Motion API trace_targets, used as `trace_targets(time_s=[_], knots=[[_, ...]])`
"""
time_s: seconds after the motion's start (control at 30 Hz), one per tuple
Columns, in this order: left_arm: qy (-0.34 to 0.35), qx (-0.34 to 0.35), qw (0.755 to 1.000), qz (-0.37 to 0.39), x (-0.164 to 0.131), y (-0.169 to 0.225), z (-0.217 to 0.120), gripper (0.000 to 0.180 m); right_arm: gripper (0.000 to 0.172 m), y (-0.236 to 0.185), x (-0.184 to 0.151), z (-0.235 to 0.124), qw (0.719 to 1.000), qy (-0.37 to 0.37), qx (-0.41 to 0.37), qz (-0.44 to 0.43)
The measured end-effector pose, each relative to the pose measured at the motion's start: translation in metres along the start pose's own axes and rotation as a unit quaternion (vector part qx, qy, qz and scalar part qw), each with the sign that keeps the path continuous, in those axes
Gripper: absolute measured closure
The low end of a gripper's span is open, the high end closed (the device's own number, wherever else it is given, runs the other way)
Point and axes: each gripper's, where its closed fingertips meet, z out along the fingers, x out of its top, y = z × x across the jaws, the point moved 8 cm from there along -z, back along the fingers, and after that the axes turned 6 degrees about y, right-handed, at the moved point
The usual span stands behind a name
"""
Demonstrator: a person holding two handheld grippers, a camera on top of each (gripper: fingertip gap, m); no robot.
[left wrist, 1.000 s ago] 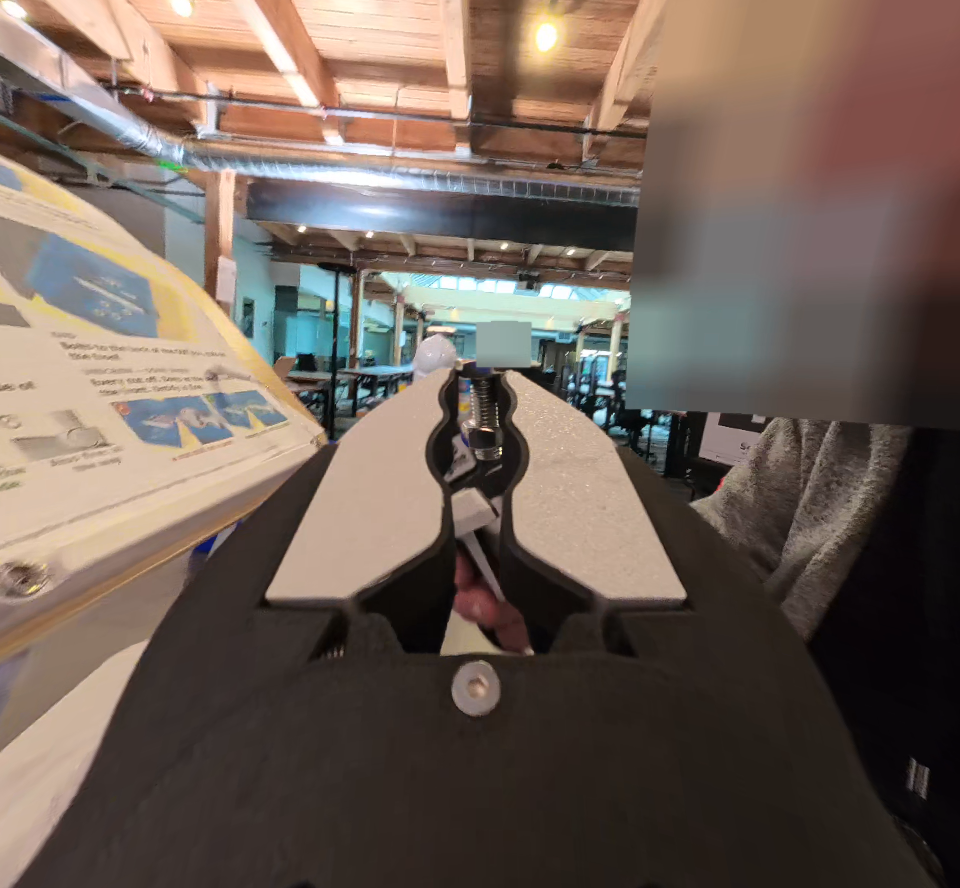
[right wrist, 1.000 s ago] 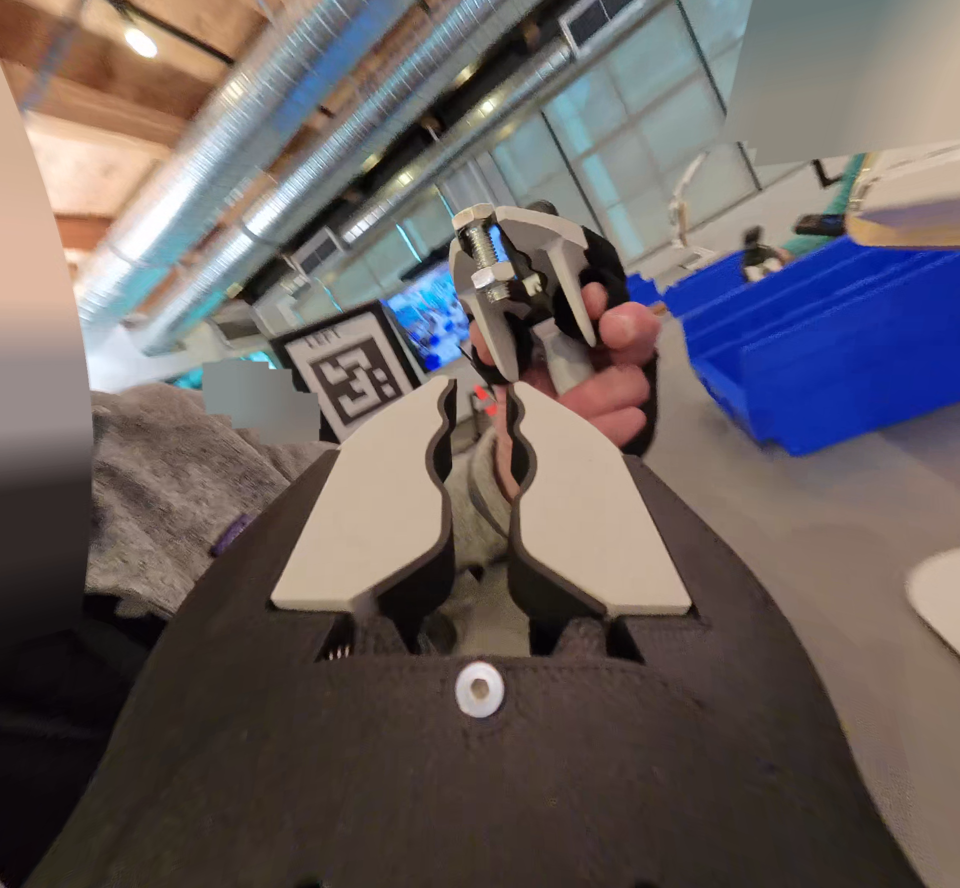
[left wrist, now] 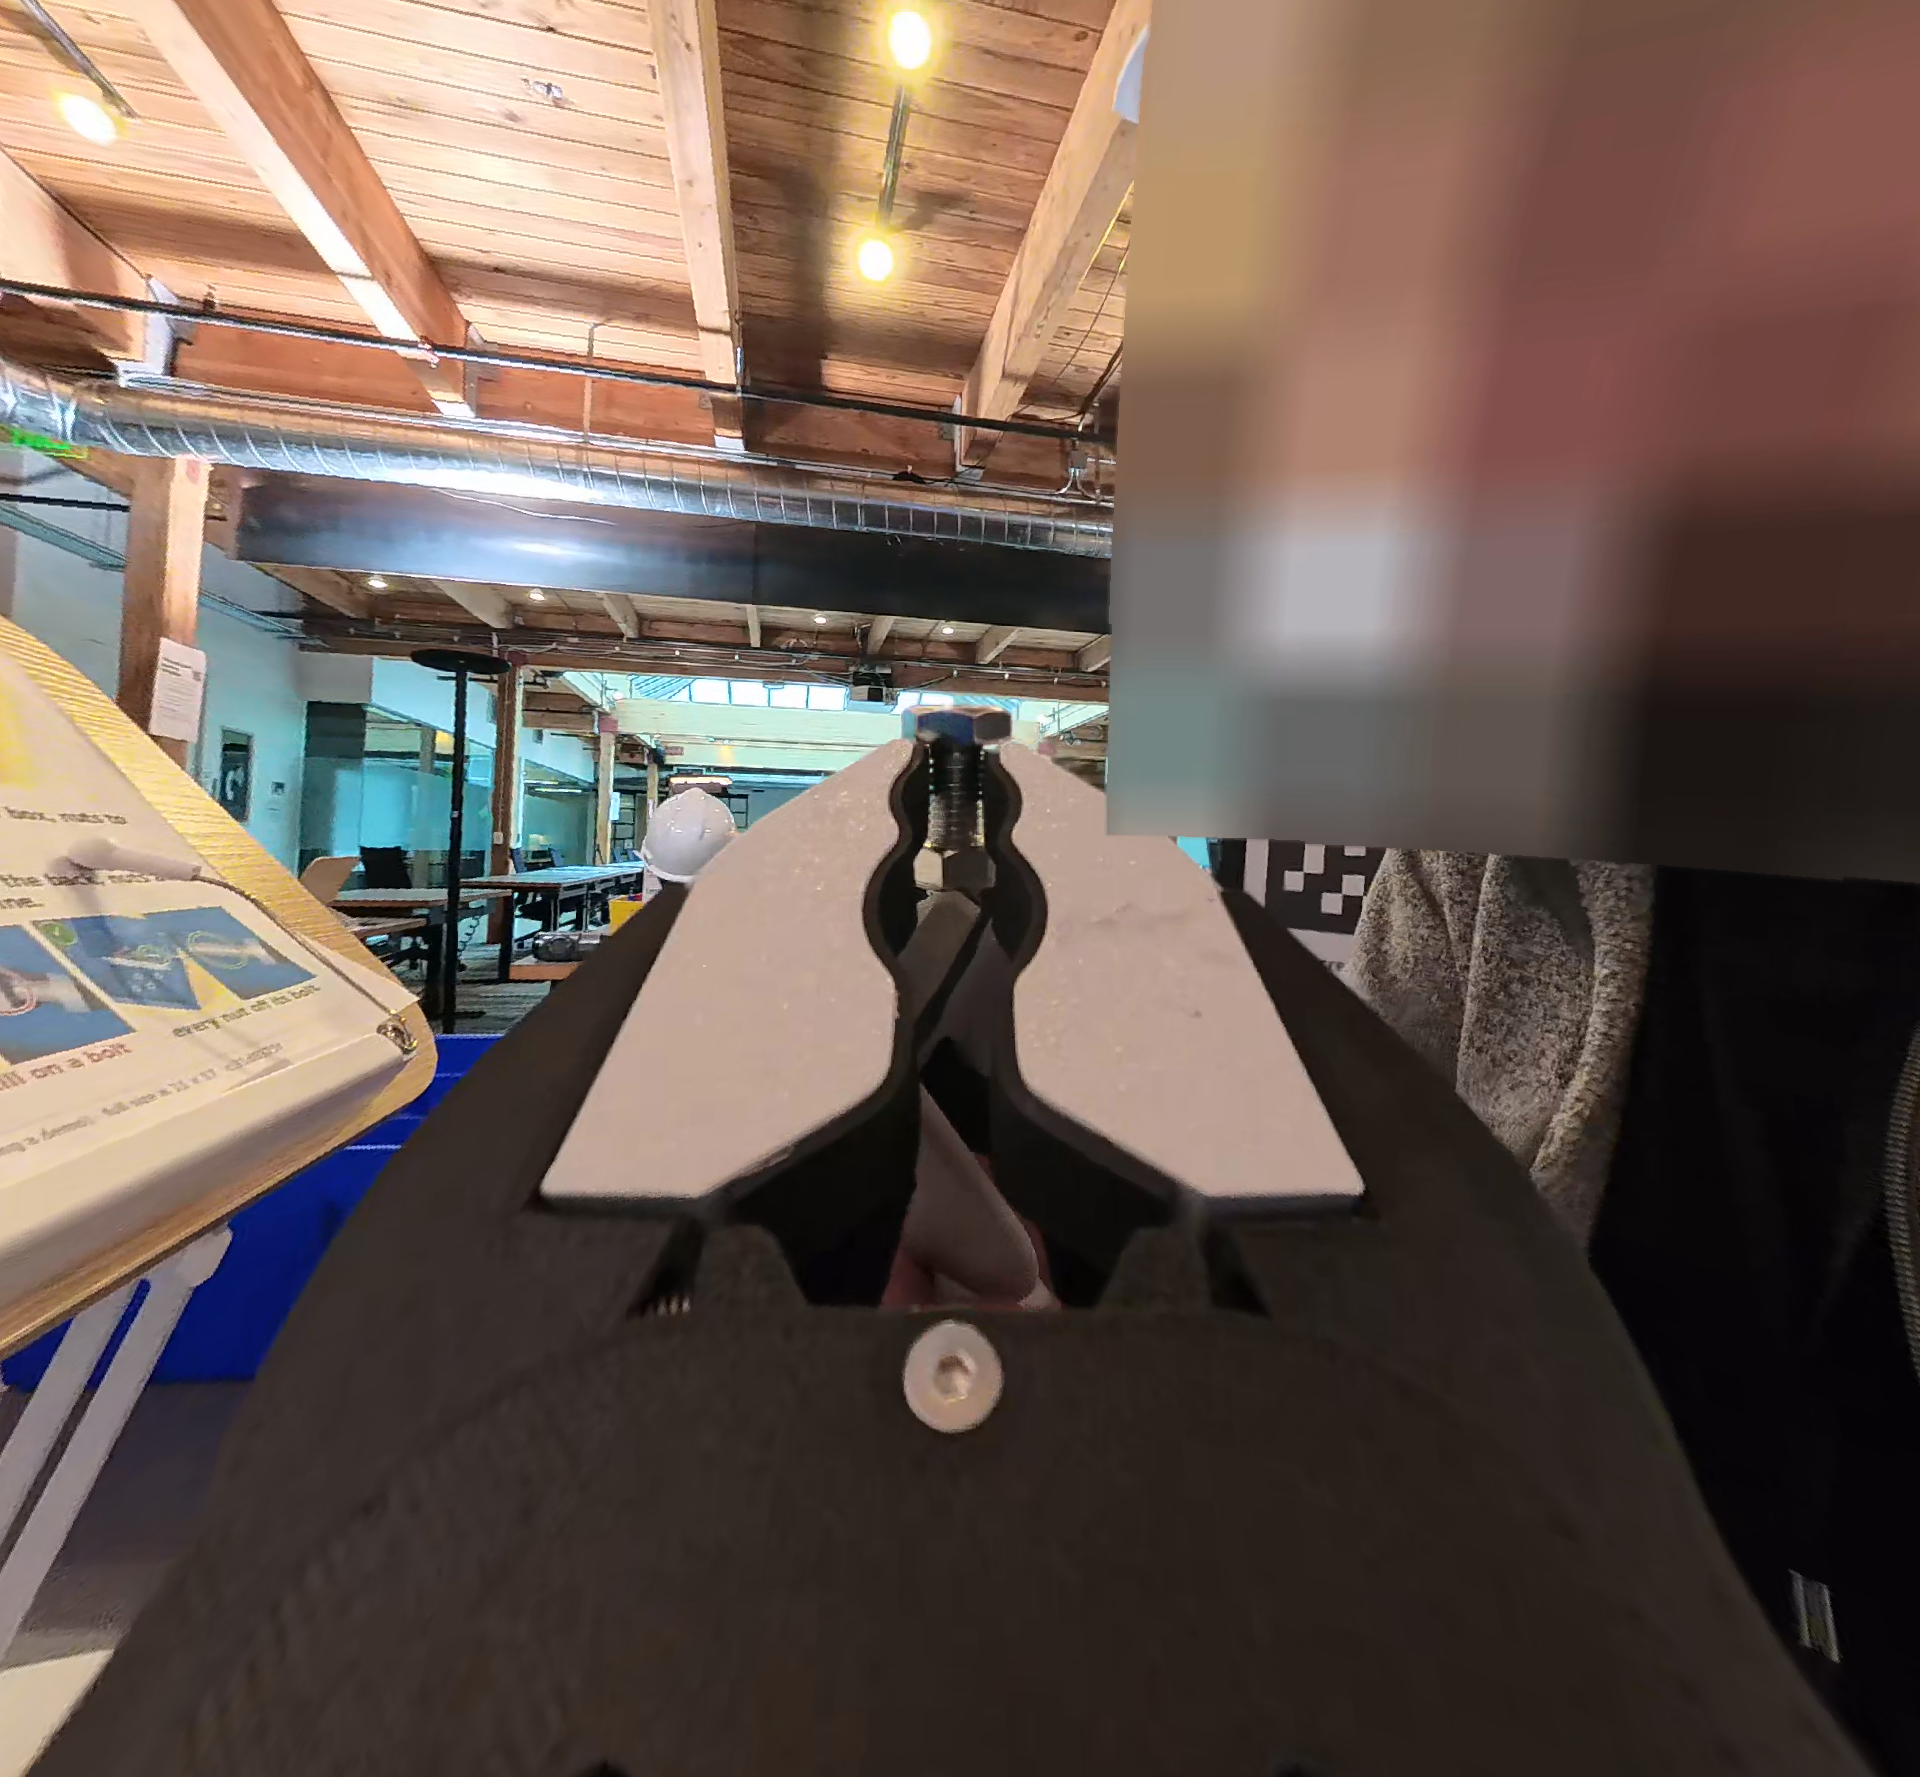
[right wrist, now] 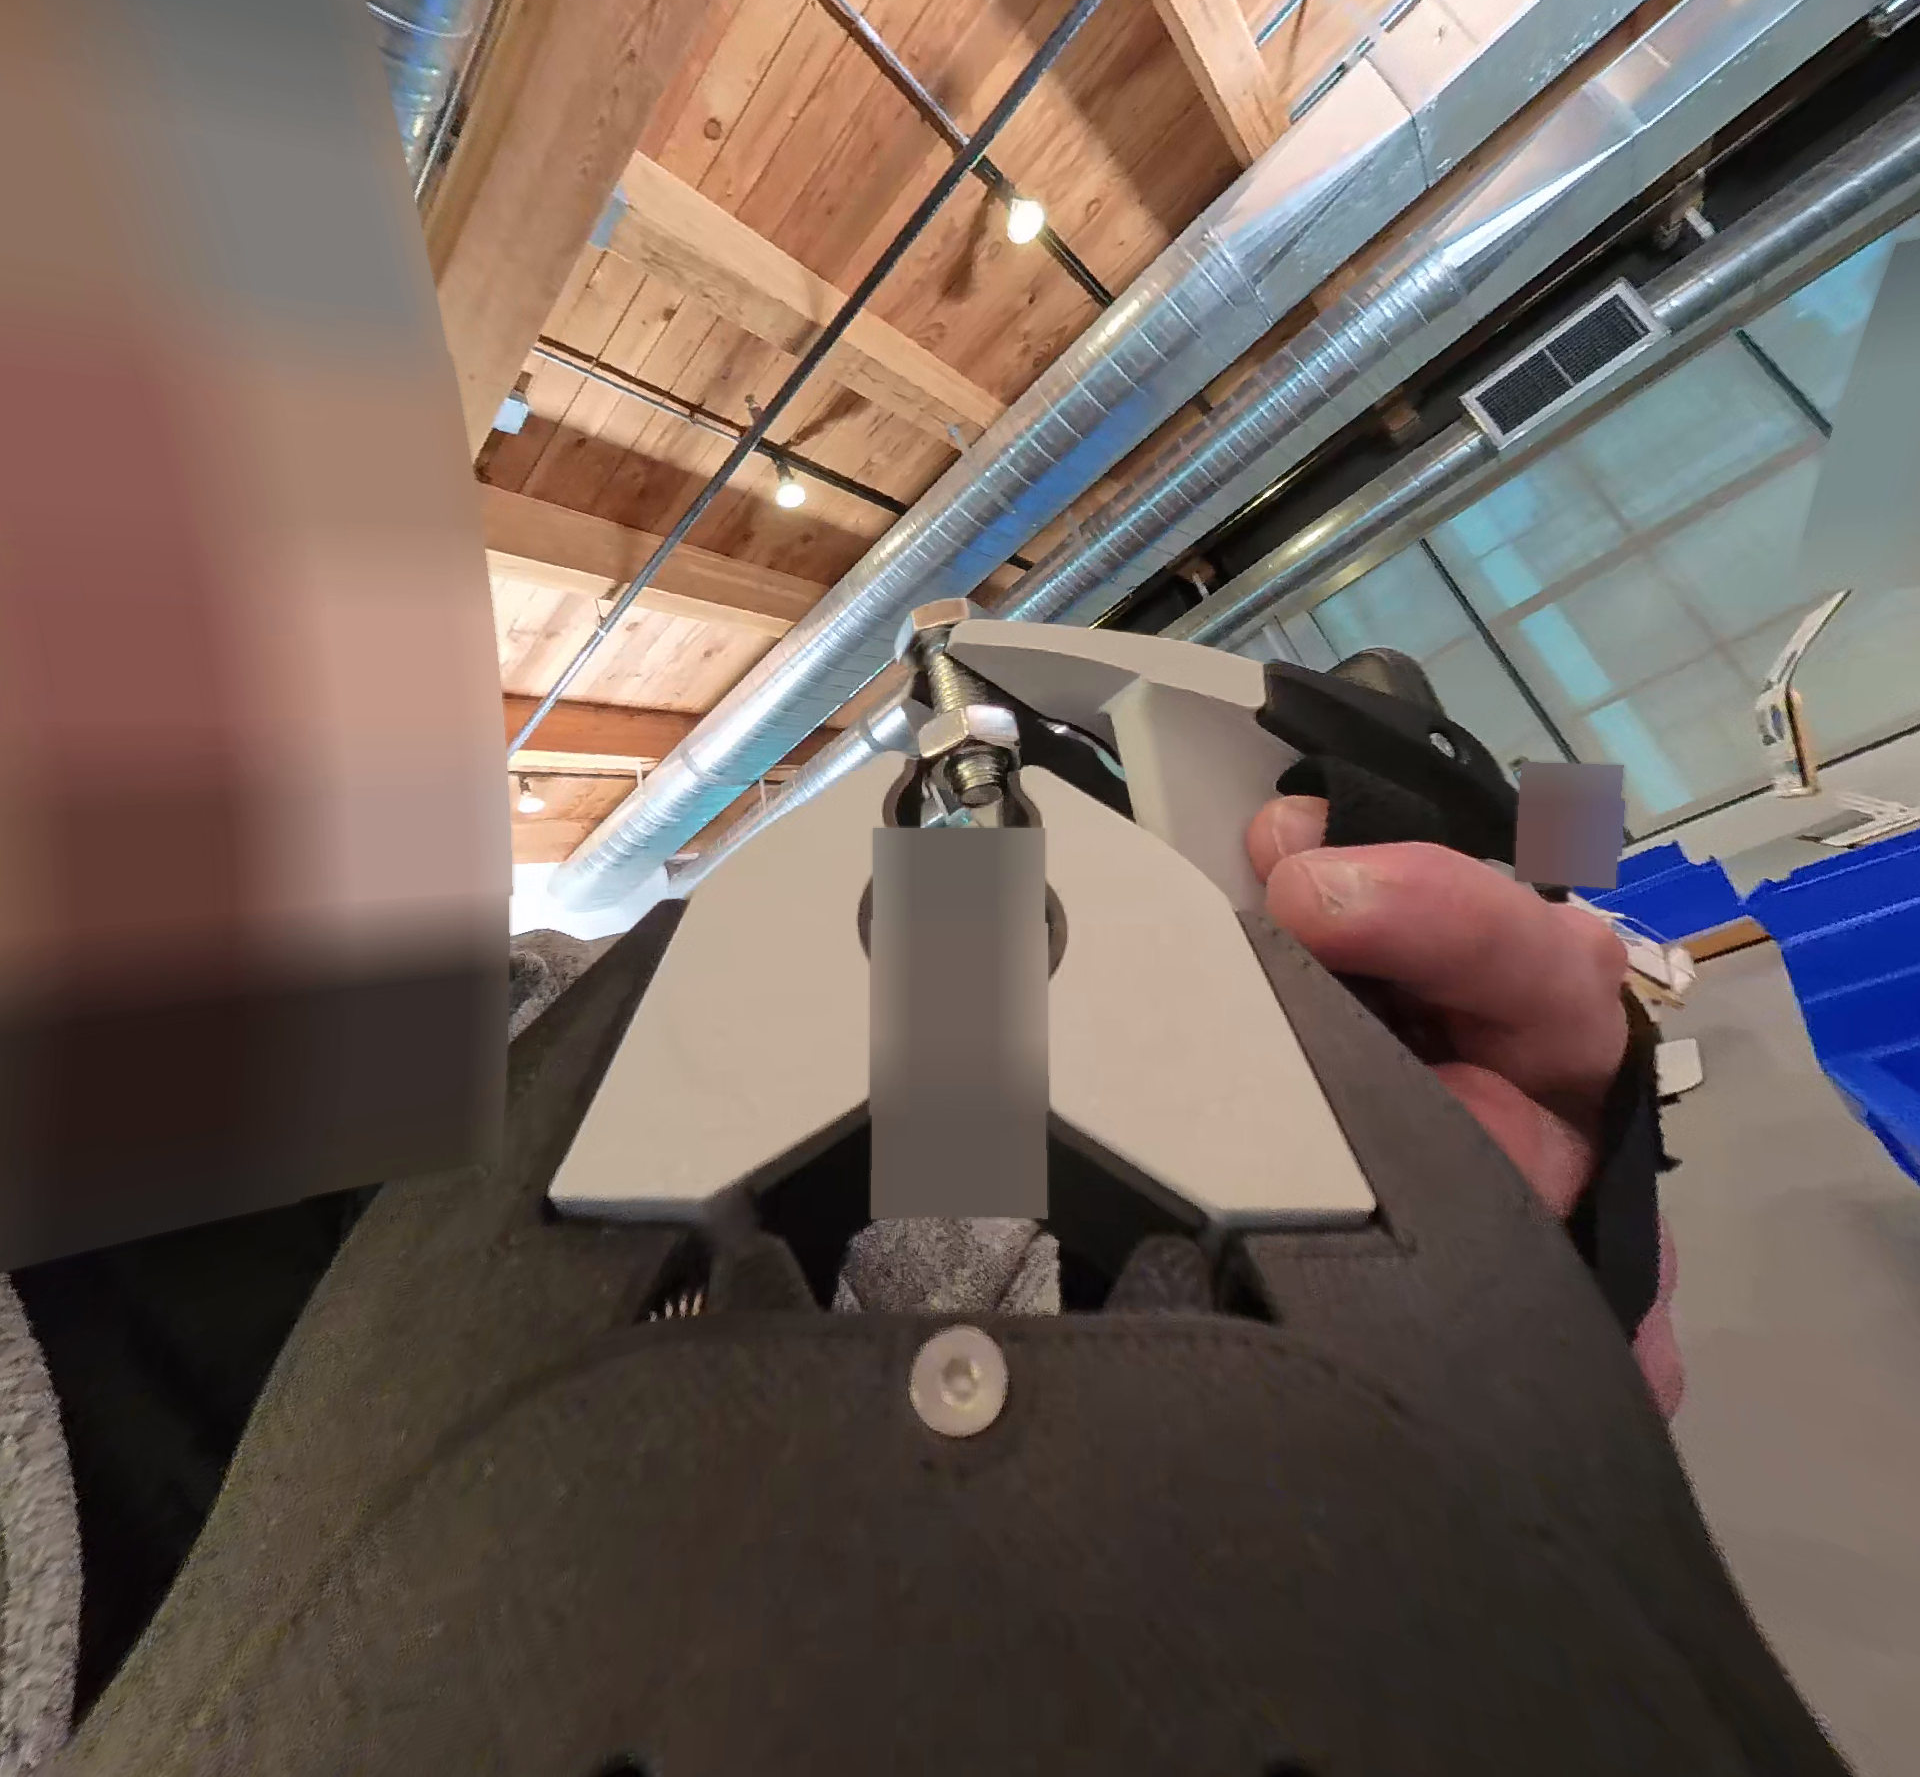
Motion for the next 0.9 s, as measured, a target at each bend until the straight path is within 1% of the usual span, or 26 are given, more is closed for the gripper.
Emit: trace_targets(time_s=[0.03, 0.13, 0.17, 0.27, 0.33, 0.6, 0.77, 0.83, 0.9], knots=[[-0.002, 0.002, 1.0, 0.001, -0.001, -0.001, -0.001, 0.171, 0.157, 0.0, 0.0, -0.001, 1.0, 0.003, -0.009, -0.008], [-0.006, 0.01, 1.0, 0.006, -0.002, -0.003, -0.002, 0.171, 0.153, -0.001, 0.002, -0.002, 0.999, -0.004, -0.028, -0.024], [-0.009, 0.01, 1.0, 0.009, -0.003, -0.003, -0.001, 0.171, 0.155, -0.001, 0.003, -0.002, 0.999, -0.005, -0.038, -0.034], [-0.021, 0.014, 1.0, 0.015, -0.006, -0.004, -0.002, 0.171, 0.153, -0.002, 0.004, -0.003, 0.997, -0.007, -0.051, -0.052], [-0.015, 0.013, 1.0, 0.008, -0.008, -0.004, -0.001, 0.171, 0.154, -0.004, 0.005, -0.003, 0.996, -0.008, -0.06, -0.069], [-0.024, 0.011, 1.0, 0.006, -0.008, -0.006, -0.001, 0.171, 0.154, -0.009, 0.009, -0.004, 0.99, -0.042, -0.086, -0.108], [-0.053, 0.026, 0.998, 0.023, -0.004, -0.007, -0.004, 0.166, 0.154, -0.017, 0.019, -0.004, 0.967, -0.099, -0.137, -0.19], [-0.075, 0.033, 0.996, 0.036, -0.003, -0.008, -0.006, 0.162, 0.154, -0.019, 0.022, -0.004, 0.954, -0.129, -0.159, -0.221], [-0.107, 0.037, 0.992, 0.057, -0.002, -0.008, -0.007, 0.159, 0.154, -0.02, 0.024, -0.005, 0.942, -0.159, -0.182, -0.234]])
